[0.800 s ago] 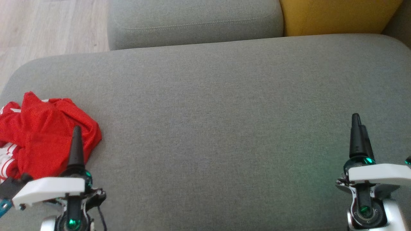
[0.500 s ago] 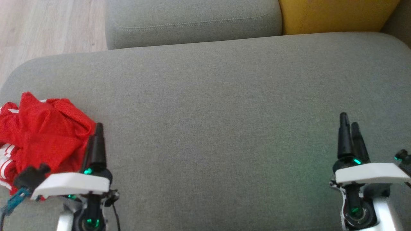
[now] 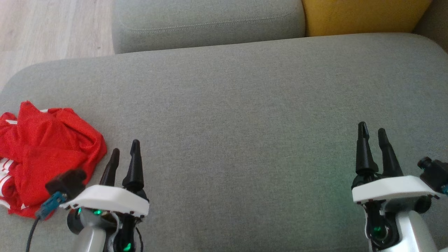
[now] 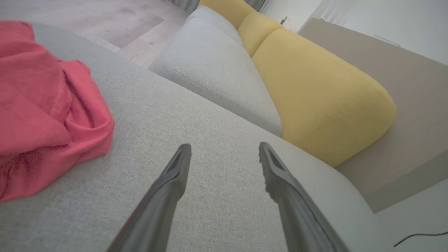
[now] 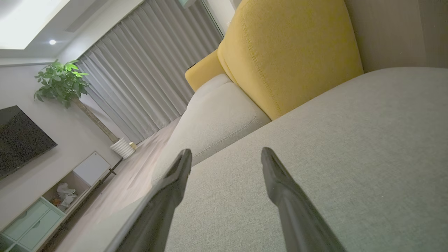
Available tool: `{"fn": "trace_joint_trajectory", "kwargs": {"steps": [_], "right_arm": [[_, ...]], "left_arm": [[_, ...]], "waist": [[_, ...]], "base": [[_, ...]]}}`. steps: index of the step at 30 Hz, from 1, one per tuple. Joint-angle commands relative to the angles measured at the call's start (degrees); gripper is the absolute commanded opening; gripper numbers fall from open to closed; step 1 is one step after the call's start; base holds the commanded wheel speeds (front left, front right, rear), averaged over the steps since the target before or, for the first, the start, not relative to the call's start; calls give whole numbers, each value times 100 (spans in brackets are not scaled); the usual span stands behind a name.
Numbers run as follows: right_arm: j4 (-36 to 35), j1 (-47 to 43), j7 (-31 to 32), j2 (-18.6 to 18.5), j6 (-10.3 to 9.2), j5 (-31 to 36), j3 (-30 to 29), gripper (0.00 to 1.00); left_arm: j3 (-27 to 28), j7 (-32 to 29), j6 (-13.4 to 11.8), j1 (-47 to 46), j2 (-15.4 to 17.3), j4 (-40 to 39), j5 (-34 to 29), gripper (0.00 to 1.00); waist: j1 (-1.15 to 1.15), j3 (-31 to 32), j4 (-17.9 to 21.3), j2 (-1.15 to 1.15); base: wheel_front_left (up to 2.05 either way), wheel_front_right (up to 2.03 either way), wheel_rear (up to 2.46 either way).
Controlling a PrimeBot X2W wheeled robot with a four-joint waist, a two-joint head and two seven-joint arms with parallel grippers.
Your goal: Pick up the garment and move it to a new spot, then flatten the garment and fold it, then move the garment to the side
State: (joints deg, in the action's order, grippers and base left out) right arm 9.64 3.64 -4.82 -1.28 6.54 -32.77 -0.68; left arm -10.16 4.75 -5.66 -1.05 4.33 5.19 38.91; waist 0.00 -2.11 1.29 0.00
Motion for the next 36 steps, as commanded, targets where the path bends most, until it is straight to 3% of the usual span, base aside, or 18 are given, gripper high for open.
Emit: {"fn": "trace_joint_trajectory", "kwargs": {"steps": [1, 18, 36], "right_arm": [[-231, 347, -82, -97, 51, 242, 105, 100], [-239, 451, -370, -116, 65, 1645, 312, 100], [-266, 530, -656, -135, 78, 2967, 584, 100]], "left_arm": [[6, 97, -94, -375, 147, -254, -227, 100], [-1063, 382, -1273, -673, 782, -328, -1419, 100], [-2144, 665, -2094, -982, 1296, -107, -2680, 100]], "waist": [[0, -3, 2, 0], [0, -25, 29, 0], [0, 6, 63, 0]], "base": [[0, 0, 0], [0, 0, 0], [0, 0, 0]]}}
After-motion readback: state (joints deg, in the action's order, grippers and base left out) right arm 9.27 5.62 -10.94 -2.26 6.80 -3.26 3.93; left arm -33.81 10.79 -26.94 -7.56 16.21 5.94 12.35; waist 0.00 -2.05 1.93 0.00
